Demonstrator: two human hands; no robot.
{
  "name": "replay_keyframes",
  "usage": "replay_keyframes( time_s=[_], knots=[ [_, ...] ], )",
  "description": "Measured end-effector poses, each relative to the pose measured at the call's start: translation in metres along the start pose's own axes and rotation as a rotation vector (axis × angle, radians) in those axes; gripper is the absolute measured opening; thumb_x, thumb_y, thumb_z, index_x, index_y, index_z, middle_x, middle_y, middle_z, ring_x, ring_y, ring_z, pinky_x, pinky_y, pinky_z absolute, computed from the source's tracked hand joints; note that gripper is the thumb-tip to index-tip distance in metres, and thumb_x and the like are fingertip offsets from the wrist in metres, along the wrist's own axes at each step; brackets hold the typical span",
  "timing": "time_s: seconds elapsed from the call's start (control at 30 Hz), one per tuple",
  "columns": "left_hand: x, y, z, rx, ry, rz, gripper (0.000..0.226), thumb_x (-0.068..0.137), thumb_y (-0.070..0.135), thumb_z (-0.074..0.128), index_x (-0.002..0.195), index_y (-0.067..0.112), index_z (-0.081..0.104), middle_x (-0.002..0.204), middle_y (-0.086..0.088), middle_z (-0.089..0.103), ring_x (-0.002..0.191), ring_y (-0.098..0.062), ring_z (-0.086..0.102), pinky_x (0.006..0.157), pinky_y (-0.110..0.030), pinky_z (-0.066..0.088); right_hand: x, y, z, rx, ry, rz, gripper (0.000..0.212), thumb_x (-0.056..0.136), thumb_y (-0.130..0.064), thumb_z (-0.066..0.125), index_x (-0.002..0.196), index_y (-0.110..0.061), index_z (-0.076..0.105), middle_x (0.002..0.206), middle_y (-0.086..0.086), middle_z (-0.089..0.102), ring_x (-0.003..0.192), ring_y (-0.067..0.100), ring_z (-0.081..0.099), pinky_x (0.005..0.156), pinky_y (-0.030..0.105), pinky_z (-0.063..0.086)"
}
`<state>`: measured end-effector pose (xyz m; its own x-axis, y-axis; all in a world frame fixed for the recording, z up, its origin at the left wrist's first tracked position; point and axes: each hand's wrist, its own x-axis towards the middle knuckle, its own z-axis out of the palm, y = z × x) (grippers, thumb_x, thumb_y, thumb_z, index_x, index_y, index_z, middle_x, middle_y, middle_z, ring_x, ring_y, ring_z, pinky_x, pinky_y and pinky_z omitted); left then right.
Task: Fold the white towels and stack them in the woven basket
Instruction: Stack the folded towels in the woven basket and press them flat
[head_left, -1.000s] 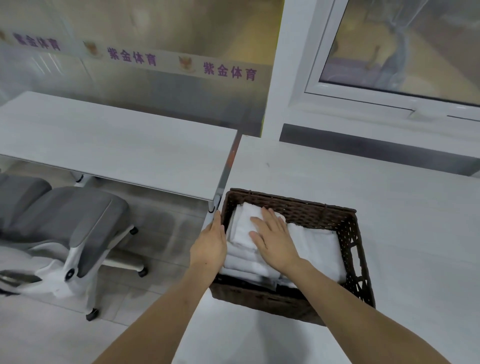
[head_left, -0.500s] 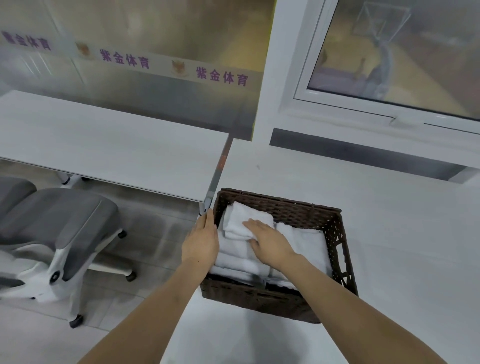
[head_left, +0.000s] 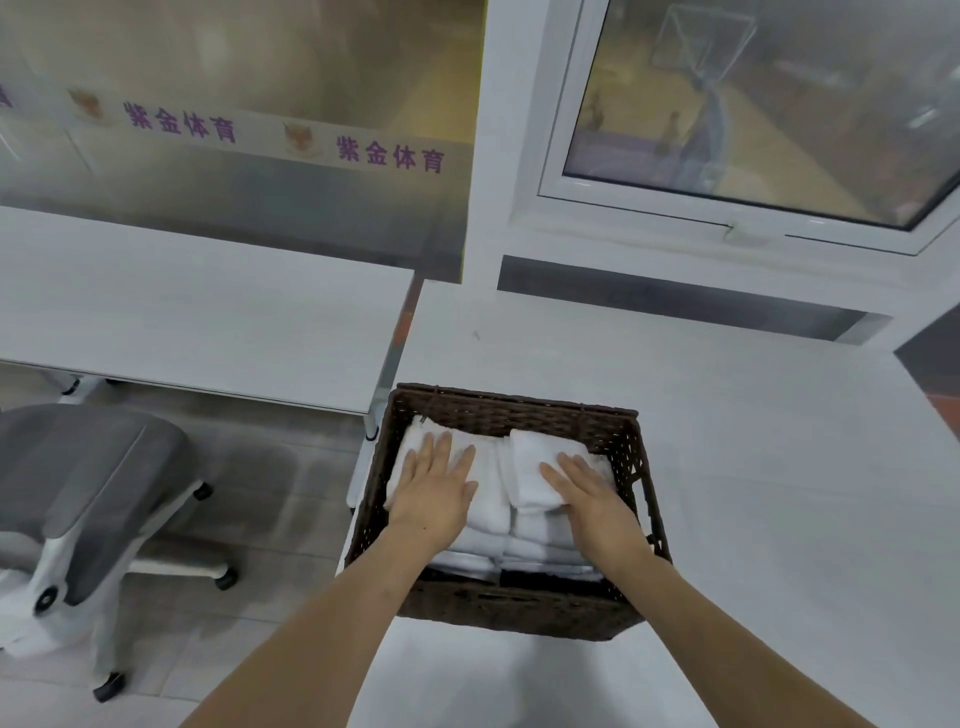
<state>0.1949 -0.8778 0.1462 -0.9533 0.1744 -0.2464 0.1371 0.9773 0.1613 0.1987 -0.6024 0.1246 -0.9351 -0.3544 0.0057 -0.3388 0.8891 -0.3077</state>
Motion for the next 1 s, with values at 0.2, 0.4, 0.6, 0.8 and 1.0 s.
replay_keyframes(
  time_s=[0.2, 0.4, 0.6, 0.8, 1.0],
  knots=[
    [0.006, -0.003, 0.010, 0.057, -0.080, -0.028, 0.083, 0.082, 0.069, -0.027, 0.158, 0.039, -0.016, 0.163, -0.004, -0.032, 0.149, -0.030, -0.034, 0.119, -0.058, -0.020, 0.005, -0.004, -0.011, -0.073, -0.105, 0.095, 0.098, 0.086, 0.017, 0.045, 0.161, -0.041, 0.023, 0.172, -0.008, 0.013, 0.157, 0.016, 0.022, 0.094, 0.027, 0.054],
    [0.001, -0.003, 0.015, 0.007, -0.191, -0.059, 0.073, 0.086, 0.069, -0.016, 0.152, 0.041, -0.029, 0.155, -0.003, -0.047, 0.140, -0.028, -0.047, 0.116, -0.059, -0.024, -0.004, -0.008, -0.014, -0.139, -0.009, 0.130, 0.102, 0.076, 0.021, 0.055, 0.159, -0.033, 0.035, 0.168, 0.002, 0.030, 0.150, 0.025, 0.039, 0.069, 0.026, 0.052],
    [0.013, -0.005, 0.012, -0.044, -0.285, -0.056, 0.065, 0.099, 0.066, 0.000, 0.152, 0.041, -0.029, 0.152, 0.000, -0.050, 0.136, -0.026, -0.052, 0.116, -0.059, -0.026, -0.001, -0.013, -0.019, -0.156, 0.001, 0.145, 0.097, 0.073, 0.017, 0.060, 0.156, -0.029, 0.042, 0.163, 0.007, 0.039, 0.149, 0.029, 0.041, 0.097, 0.033, 0.054],
    [0.012, -0.005, 0.013, -0.063, -0.315, -0.061, 0.065, 0.099, 0.066, 0.002, 0.151, 0.042, -0.031, 0.150, 0.001, -0.053, 0.133, -0.025, -0.055, 0.114, -0.059, -0.028, 0.006, -0.019, -0.011, -0.046, -0.229, 0.145, 0.084, 0.096, -0.078, 0.009, 0.160, -0.029, 0.031, 0.171, -0.003, 0.007, 0.160, 0.019, 0.000, 0.128, 0.035, -0.003],
    [0.012, -0.006, 0.017, -0.066, -0.328, -0.080, 0.066, 0.098, 0.068, 0.001, 0.149, 0.044, -0.033, 0.146, 0.002, -0.057, 0.131, -0.024, -0.058, 0.114, -0.058, -0.028, 0.030, -0.024, 0.004, -0.024, -0.231, 0.160, 0.075, 0.097, -0.066, -0.006, 0.163, -0.037, 0.012, 0.173, -0.003, -0.014, 0.158, 0.019, -0.016, 0.129, 0.043, -0.006]
  ],
)
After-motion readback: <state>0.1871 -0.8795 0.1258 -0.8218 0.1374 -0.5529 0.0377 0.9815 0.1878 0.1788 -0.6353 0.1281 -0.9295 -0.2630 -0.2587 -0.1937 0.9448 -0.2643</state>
